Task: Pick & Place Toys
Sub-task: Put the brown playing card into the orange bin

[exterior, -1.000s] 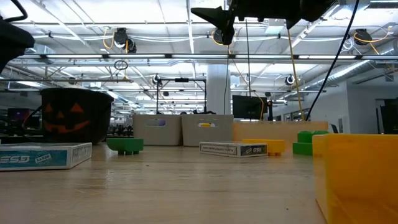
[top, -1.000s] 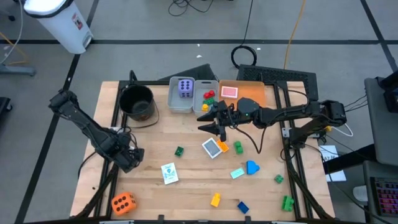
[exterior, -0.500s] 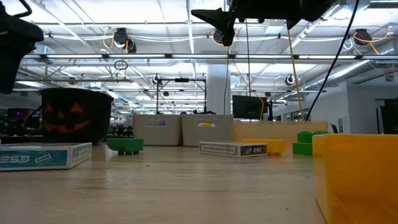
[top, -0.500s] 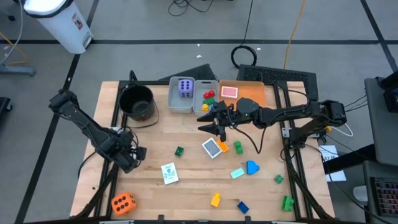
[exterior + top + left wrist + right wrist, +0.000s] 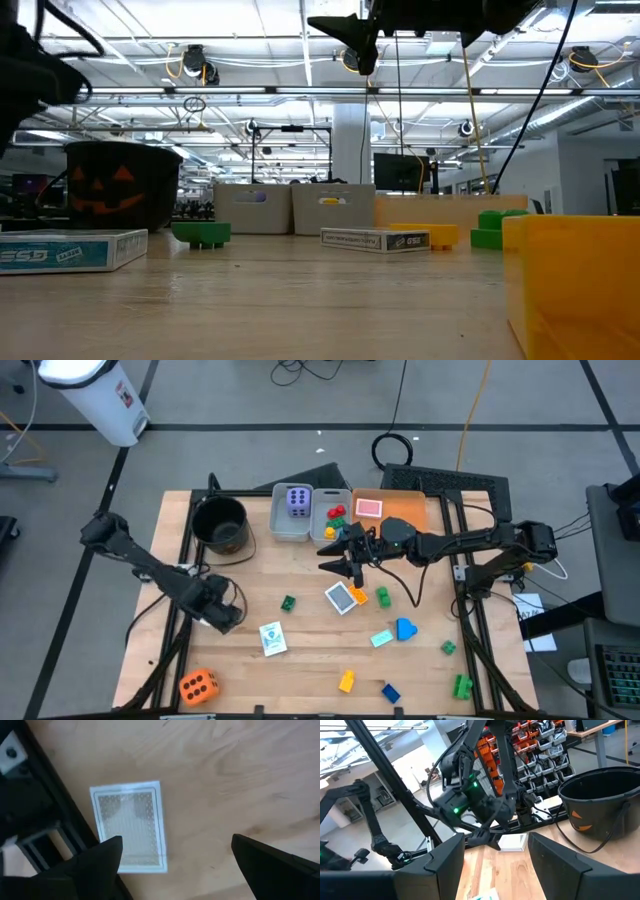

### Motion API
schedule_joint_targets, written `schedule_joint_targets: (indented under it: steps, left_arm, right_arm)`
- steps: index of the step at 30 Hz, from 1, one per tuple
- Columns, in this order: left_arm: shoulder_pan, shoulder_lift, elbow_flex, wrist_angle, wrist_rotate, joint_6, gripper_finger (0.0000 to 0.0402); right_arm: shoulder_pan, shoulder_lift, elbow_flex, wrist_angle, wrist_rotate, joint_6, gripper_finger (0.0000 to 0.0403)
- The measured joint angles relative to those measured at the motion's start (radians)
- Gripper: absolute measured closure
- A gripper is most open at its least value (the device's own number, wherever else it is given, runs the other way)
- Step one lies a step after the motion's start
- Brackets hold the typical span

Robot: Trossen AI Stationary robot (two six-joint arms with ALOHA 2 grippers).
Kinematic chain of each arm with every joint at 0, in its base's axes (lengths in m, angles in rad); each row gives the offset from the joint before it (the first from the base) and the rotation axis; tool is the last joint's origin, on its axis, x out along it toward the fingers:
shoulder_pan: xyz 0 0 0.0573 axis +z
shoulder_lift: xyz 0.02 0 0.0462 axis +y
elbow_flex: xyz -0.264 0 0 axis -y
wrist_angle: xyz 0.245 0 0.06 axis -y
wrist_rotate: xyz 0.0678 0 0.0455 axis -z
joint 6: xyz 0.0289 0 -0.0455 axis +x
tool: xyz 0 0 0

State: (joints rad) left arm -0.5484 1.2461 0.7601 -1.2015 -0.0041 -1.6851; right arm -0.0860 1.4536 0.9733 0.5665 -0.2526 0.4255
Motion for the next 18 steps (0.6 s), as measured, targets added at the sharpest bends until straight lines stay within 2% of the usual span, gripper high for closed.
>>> schedule_joint_targets:
  steps: [9, 13, 18]
  left_arm:
    - [0.091, 0.188, 0.0, -0.003, 0.095, 0.231, 0.0023]
    - [0.105, 0.267, 0.0, -0.002, 0.159, 0.266, 0.0023]
    - [0.104, 0.323, 0.0, 0.036, 0.185, 0.27, 0.0023]
  right_arm:
    - [0.001, 0.0, 0.0, -0.02, 0.017, 0.007, 0.0193]
    - [0.001, 0.0, 0.0, -0.019, 0.017, 0.007, 0.0193]
    - [0.001, 0.0, 0.0, -0.019, 0.016, 0.008, 0.0193]
